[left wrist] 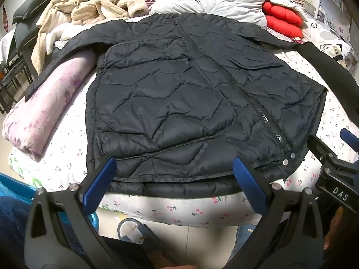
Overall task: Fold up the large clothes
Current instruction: 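Position both grippers open at the jacket hem, ready to grasp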
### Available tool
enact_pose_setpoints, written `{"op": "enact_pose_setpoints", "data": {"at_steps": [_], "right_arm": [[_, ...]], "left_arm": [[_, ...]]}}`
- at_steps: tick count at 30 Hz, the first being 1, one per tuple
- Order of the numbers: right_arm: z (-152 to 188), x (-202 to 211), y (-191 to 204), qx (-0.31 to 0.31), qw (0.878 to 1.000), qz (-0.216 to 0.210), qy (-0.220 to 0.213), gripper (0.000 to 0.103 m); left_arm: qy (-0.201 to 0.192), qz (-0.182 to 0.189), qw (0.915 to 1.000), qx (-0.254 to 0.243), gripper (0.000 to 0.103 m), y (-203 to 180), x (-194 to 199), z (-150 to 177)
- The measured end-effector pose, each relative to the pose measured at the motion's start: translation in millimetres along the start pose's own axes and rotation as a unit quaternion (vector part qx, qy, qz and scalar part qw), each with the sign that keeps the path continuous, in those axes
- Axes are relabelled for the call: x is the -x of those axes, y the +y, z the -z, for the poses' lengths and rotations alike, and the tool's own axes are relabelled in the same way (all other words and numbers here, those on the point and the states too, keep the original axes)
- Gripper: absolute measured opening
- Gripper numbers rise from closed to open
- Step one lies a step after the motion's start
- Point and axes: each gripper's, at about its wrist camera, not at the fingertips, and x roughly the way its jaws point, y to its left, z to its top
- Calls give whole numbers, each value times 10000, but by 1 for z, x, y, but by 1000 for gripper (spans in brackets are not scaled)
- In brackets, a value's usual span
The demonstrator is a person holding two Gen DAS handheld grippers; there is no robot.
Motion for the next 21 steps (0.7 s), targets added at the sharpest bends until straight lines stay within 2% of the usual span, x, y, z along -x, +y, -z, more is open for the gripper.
{"op": "enact_pose_setpoints", "data": {"at_steps": [7, 10, 12, 21], "right_arm": [[-1, -1, 4, 30, 10000, 12, 14, 103], [-1, -1, 8, 29, 10000, 7, 18, 103], [0, 0, 5, 31, 10000, 11, 29, 103], [1, -1, -1, 18, 10000, 45, 34, 103]], "left_arm": [[-45, -171, 9998, -105, 103, -1, -1, 1], [-44, -69, 10000, -34, 103, 0, -2, 1], [-36, -165, 9998, -96, 103, -1, -1, -1], [5, -49, 10000, -37, 103, 2, -3, 0]]}}
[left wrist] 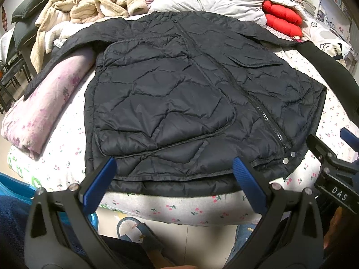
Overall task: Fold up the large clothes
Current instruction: 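Position both grippers open at the jacket hem, ready to grasp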
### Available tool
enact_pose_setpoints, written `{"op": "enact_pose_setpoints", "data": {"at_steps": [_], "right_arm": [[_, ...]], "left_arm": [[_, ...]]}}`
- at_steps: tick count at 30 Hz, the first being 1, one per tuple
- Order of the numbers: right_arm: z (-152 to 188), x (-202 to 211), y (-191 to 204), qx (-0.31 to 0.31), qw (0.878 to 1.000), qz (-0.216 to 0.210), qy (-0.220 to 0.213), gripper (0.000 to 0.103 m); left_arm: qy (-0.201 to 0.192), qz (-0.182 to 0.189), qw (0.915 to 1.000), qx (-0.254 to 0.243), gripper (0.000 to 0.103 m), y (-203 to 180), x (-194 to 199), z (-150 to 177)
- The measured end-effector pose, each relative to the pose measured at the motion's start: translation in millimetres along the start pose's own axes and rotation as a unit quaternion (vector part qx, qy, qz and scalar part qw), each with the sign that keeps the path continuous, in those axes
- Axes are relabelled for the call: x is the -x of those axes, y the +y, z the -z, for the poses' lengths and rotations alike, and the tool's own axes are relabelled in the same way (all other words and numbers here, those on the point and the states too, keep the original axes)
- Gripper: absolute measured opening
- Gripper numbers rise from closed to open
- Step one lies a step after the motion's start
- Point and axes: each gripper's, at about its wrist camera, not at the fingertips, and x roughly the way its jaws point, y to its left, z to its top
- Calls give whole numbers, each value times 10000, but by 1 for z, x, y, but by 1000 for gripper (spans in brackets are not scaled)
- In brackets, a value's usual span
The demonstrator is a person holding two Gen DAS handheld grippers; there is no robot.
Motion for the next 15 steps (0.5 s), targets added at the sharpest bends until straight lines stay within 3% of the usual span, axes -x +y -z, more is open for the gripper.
{"op": "enact_pose_setpoints", "data": {"at_steps": [15], "right_arm": [[-2, -1, 2, 76, 9998, 148, 60, 103]], "left_arm": [[-32, -109, 9999, 3, 103, 1, -3, 2]]}}
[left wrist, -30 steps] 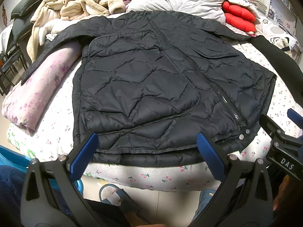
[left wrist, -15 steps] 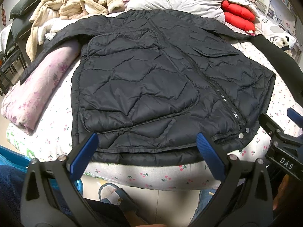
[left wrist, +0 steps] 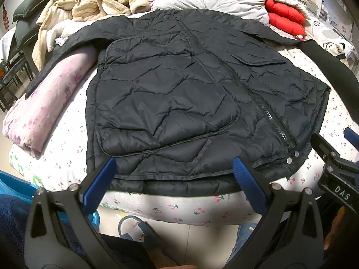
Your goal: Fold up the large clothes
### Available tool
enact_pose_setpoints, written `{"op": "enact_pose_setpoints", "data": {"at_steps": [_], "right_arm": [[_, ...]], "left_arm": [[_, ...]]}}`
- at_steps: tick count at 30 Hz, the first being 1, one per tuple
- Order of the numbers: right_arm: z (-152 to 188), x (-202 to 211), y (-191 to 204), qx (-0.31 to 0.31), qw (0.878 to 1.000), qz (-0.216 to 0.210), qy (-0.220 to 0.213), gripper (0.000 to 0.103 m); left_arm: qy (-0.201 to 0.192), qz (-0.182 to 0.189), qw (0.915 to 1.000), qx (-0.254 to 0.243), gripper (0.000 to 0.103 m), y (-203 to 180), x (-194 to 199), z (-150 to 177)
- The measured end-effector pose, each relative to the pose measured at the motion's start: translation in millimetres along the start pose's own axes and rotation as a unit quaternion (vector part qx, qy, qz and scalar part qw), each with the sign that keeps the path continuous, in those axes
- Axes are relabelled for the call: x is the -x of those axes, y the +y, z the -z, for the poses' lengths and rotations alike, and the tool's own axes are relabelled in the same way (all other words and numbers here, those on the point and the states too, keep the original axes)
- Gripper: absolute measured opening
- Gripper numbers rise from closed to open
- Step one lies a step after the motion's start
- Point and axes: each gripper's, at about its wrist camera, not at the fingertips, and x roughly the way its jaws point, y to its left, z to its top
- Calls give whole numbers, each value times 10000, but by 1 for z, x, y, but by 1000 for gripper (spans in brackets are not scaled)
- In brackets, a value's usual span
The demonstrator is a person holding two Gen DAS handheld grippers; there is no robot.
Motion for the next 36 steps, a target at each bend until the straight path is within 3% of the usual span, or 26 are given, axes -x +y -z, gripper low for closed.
{"op": "enact_pose_setpoints", "data": {"at_steps": [11, 23, 29, 32, 36], "right_arm": [[-1, 1, 1, 31, 9998, 121, -131, 103], [-1, 3, -1, 45, 9999, 67, -138, 103], [-13, 5, -14, -250, 9982, -525, -172, 103], [-29, 1, -24, -356, 9949, -943, -68, 103], [-69, -19, -48, -360, 9940, -1023, 107, 103]], "left_arm": [[135, -101, 9998, 54, 103, 4, -3, 0], [319, 112, 9990, 302, 103, 8, -3, -4], [16, 42, 9988, 495, 103, 23, -4, -11], [84, -32, 9984, 550, 103, 32, -7, -18], [241, -303, 9970, 670, 103, 53, -9, -33]]}}
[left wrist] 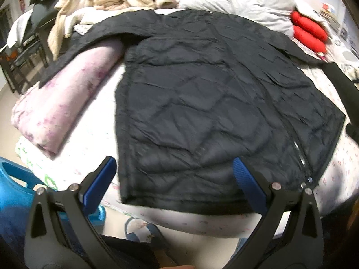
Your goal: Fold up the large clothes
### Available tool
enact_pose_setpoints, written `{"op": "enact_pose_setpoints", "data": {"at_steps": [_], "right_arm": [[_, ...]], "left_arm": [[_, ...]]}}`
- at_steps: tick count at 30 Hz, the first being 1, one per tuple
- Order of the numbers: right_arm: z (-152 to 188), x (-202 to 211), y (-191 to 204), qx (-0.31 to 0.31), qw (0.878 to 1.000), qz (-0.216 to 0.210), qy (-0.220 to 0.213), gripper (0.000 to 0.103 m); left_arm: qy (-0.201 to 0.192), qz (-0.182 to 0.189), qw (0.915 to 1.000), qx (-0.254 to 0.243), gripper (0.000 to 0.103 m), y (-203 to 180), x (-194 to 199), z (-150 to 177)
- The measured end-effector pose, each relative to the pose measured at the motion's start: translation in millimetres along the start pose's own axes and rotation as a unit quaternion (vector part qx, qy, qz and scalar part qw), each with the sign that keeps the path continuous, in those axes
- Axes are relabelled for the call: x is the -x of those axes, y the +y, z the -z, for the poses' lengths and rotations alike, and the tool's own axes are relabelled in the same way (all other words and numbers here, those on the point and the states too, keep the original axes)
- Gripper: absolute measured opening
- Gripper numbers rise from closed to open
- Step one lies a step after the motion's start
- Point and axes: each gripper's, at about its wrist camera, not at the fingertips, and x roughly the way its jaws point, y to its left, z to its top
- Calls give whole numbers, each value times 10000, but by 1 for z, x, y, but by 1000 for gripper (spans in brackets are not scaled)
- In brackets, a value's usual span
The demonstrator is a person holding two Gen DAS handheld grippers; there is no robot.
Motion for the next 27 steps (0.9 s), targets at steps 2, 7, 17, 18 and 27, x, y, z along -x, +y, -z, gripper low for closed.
{"op": "enact_pose_setpoints", "data": {"at_steps": [2, 7, 17, 18, 27], "right_arm": [[-19, -17, -18, -89, 9995, -5, 307, 103], [-54, -85, -71, -465, 9887, 240, 1406, 103], [-48, -133, -140, -1302, 9687, 589, 2031, 103], [-43, -137, -147, -1490, 9642, 461, 2143, 103], [-29, -138, -161, -2147, 9522, -298, 2153, 10]], "left_arm": [[150, -89, 9998, 51, 103, 9, -4, -8], [704, 11, 9972, 267, 103, 26, -22, -20], [1052, 266, 9923, 594, 102, 37, -51, -23], [1026, 335, 9925, 577, 96, 36, -52, -22], [1073, 768, 9908, 300, 3, 22, -62, -12]]}}
